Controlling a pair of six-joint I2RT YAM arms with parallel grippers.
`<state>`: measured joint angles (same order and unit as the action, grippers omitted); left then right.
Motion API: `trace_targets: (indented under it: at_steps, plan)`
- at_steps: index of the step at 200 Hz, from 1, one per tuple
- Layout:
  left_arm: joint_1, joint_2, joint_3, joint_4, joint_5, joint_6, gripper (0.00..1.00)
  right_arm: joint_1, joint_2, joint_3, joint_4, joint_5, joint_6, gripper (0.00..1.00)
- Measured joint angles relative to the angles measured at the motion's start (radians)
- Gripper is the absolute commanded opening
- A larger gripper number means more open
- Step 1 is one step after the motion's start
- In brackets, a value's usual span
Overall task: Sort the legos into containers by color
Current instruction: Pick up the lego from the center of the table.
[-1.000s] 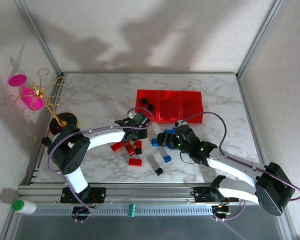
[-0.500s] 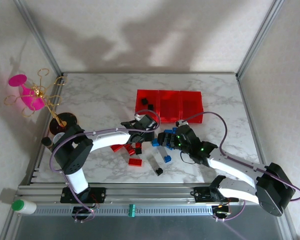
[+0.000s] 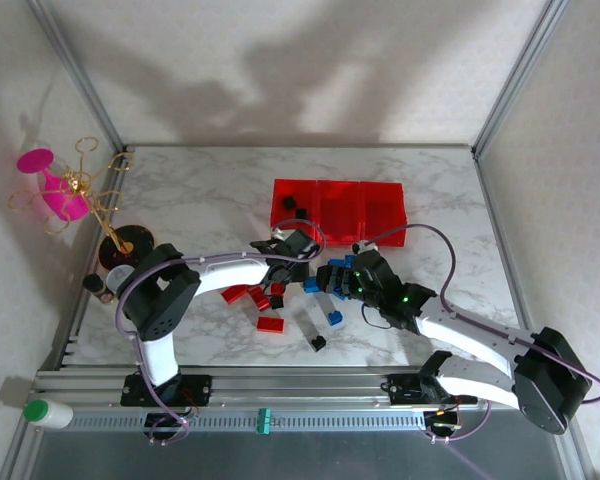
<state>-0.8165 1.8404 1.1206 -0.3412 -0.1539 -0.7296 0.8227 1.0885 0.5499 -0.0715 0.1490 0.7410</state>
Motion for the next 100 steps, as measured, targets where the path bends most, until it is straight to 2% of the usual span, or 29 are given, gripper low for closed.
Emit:
trace_targets:
  at_steps: [100]
  plan:
    - [0.0,0.042,0.023,-0.011,-0.046,0.011,0.37,0.0,-0.009,-0.001,0.0,0.013,0.0,0.99]
